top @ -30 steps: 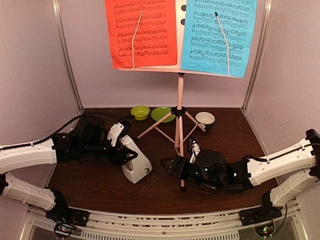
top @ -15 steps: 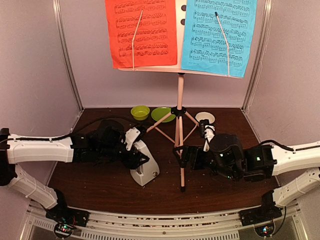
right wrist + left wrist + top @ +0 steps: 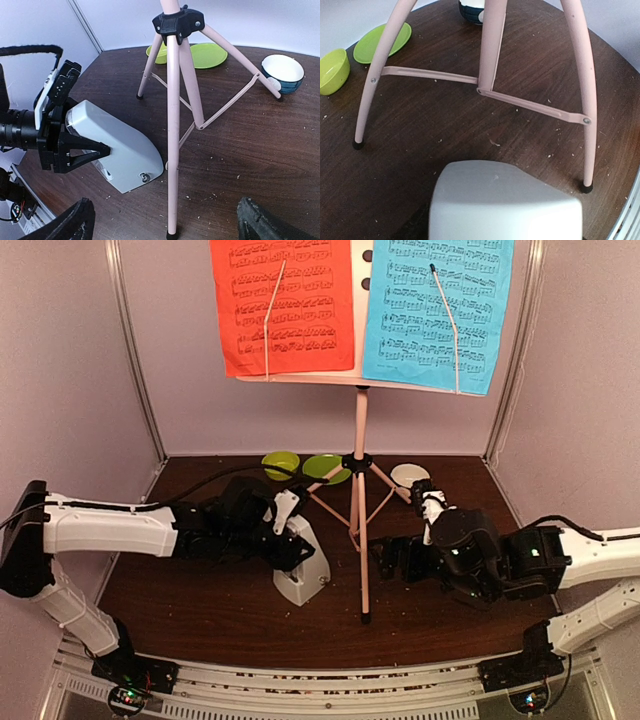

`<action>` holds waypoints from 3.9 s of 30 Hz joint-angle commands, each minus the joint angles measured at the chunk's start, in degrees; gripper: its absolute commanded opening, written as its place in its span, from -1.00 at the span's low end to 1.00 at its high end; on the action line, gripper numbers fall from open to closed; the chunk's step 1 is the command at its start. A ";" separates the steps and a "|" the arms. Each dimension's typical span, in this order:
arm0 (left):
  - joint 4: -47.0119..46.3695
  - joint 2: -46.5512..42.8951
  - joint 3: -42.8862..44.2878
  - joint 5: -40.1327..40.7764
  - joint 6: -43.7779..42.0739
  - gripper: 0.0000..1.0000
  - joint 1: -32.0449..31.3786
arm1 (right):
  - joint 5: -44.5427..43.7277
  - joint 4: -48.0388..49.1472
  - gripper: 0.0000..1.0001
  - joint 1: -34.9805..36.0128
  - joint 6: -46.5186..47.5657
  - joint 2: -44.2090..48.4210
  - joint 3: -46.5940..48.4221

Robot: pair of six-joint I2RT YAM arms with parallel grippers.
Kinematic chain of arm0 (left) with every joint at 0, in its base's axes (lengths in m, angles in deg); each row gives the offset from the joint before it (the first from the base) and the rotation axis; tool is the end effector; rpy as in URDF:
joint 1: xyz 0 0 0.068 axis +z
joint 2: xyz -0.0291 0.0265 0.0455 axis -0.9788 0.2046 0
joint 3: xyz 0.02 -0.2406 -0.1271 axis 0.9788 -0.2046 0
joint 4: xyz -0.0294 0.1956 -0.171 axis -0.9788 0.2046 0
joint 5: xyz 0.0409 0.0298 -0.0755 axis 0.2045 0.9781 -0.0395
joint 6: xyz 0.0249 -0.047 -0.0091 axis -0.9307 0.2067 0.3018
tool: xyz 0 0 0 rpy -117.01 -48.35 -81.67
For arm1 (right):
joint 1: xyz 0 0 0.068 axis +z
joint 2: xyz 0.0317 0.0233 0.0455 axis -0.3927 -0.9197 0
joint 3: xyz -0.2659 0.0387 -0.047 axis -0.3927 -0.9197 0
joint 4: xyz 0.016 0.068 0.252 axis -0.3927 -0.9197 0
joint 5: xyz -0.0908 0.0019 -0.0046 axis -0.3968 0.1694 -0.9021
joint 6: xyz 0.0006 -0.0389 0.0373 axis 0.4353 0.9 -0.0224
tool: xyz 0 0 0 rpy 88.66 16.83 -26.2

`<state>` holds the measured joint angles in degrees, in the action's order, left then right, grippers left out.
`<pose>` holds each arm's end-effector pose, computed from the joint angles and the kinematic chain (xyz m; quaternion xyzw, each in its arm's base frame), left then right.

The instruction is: Set up the instrument practice props

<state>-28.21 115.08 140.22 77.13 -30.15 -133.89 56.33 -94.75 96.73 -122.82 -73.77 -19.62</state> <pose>0.1876 -0.2699 0.2322 0.2664 0.8614 -0.2322 0.3649 0.0857 0.2266 0.2888 -0.1150 0.8517 0.2588 0.4410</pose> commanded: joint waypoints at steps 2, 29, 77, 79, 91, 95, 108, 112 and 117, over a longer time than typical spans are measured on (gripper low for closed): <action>-4.99 1.94 6.61 4.57 3.08 -0.06 -2.18 | 3.14 2.43 1.00 -3.60 5.66 4.49 -2.48; -18.28 -19.34 -16.10 6.05 -1.60 0.82 -5.32 | 37.12 3.64 0.89 -11.60 14.76 -15.83 18.03; -17.54 -8.15 -8.20 9.69 -10.57 -0.01 -5.38 | 47.38 4.78 -0.46 -20.77 5.38 -31.69 20.44; -17.71 -8.90 -9.05 9.57 -10.19 -0.04 -5.38 | 47.12 4.03 -0.47 -20.76 6.00 -31.97 20.44; -16.47 -13.49 -13.47 6.36 -12.49 -0.49 -5.38 | 44.15 1.33 -0.52 -21.21 9.11 -32.44 18.17; -16.37 -14.08 -13.94 5.75 -12.75 -0.52 -5.38 | 44.06 1.18 -0.53 -21.50 9.21 -32.71 17.83; -21.36 -16.64 -17.15 2.61 -16.43 -0.53 -5.38 | 44.18 0.81 -0.55 -22.57 10.14 -33.24 16.84; -25.03 -15.60 -17.26 0.07 -16.49 -0.58 -5.30 | 44.97 0.98 -0.55 -22.55 10.30 -33.18 17.17; -23.41 -11.09 -13.68 -1.56 -15.74 -0.62 -5.29 | 48.41 3.17 -0.42 -22.56 9.78 -31.66 18.19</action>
<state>-51.16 101.64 124.44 79.66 -43.33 -138.59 108.72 -82.07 76.38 -114.01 -103.78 1.06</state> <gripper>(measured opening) 0.413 0.257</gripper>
